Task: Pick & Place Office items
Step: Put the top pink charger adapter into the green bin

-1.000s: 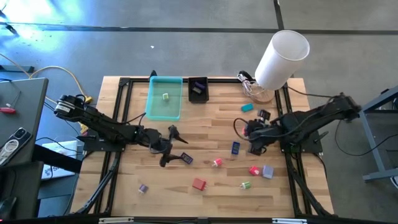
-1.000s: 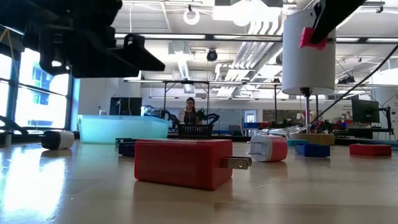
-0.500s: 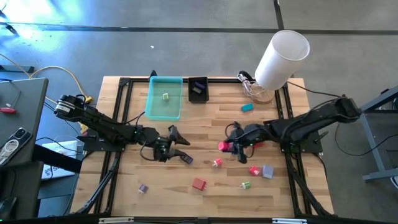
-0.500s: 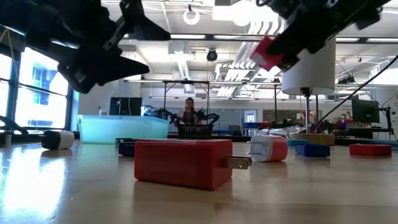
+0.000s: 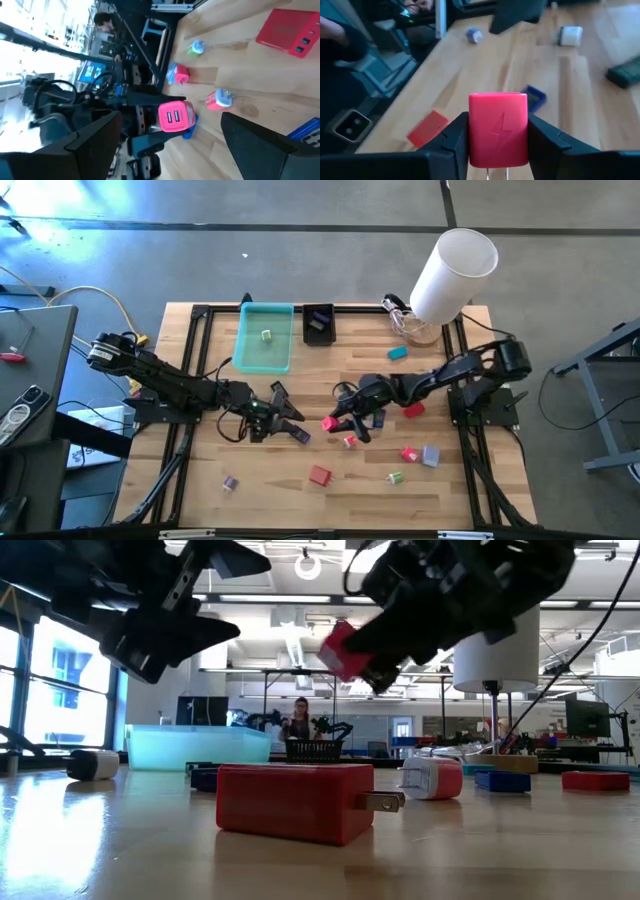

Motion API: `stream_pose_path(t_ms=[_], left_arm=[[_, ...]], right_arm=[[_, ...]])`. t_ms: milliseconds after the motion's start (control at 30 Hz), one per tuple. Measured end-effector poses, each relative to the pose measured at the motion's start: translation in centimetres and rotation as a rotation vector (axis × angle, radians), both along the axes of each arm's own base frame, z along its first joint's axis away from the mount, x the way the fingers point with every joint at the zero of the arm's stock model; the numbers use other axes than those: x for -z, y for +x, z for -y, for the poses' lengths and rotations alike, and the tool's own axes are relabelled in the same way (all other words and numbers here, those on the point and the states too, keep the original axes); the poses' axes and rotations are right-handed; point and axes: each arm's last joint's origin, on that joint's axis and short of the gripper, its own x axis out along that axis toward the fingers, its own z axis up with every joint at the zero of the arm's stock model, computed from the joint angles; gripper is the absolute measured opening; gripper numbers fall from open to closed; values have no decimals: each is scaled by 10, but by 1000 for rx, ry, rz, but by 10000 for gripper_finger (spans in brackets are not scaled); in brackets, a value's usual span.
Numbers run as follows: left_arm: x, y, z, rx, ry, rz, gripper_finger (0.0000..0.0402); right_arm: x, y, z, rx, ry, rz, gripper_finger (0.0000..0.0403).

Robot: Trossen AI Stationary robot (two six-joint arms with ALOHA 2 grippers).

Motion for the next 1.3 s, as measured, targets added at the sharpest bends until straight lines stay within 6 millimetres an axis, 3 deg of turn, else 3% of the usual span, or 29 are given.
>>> stream_pose_path(t_ms=[233,433,633,800,1100,1300], left_arm=[[0,1,-3,-8,-51,-15,336],[0,0,-1,-70,-184,-50,336],[0,-3,14,-120,-255,-60,336],[-12,2,14,-204,-377,-29,336],[-20,10,14,-181,-373,-13,336],[-12,23,16,-193,-385,-56,336]], right_arm=[[-16,30,-1,-55,19,19,136],[-26,42,-1,-26,5,-15,136],[-25,42,-1,-6,-5,-43,136],[-24,42,2,6,-10,-62,136],[-24,42,2,6,-9,-60,136],[-23,42,2,5,-9,-67,136]])
